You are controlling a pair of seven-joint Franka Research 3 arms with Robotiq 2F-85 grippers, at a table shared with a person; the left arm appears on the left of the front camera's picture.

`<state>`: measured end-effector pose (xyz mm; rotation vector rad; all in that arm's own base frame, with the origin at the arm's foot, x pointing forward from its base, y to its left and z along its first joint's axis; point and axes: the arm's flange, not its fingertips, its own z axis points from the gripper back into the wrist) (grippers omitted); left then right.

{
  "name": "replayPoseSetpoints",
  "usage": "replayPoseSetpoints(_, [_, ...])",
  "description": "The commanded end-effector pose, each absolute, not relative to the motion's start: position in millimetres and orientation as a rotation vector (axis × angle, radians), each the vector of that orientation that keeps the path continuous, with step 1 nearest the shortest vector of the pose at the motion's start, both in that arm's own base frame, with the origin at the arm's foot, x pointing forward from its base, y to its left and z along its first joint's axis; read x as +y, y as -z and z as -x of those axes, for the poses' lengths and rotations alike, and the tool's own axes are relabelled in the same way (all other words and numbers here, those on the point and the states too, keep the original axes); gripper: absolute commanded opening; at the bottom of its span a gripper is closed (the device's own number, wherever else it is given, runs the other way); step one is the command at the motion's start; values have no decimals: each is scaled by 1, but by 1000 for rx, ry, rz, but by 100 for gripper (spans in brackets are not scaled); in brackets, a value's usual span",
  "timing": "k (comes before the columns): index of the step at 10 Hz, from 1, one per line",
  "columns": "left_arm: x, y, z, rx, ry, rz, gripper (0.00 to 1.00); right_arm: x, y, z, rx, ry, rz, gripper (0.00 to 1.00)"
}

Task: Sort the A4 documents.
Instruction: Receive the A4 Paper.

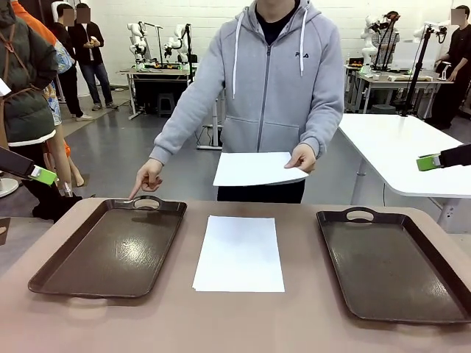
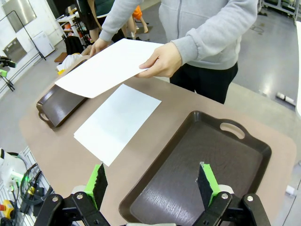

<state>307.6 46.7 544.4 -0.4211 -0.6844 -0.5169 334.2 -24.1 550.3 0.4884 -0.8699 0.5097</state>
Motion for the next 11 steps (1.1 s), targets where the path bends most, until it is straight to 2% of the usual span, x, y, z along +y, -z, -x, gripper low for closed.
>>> replayPoseSetpoints(1, [46,-544,-308,-684,521,427,100,-24,-549,-335,-869,-513,-497,100])
replayPoseSetpoints(5, [47,-544,-308,-684,517,421,100,-24,-549,-335,-869,-513,-497,100])
replayPoseSetpoints(8, [14,-539,-362,-651,450,503,100,-24,-549,-335,-869,-513,-497,100])
replayPoseSetpoints(11, [-25,-512,-441,-553,350,708,100,-24,-549,-335,-869,-513,-497,100])
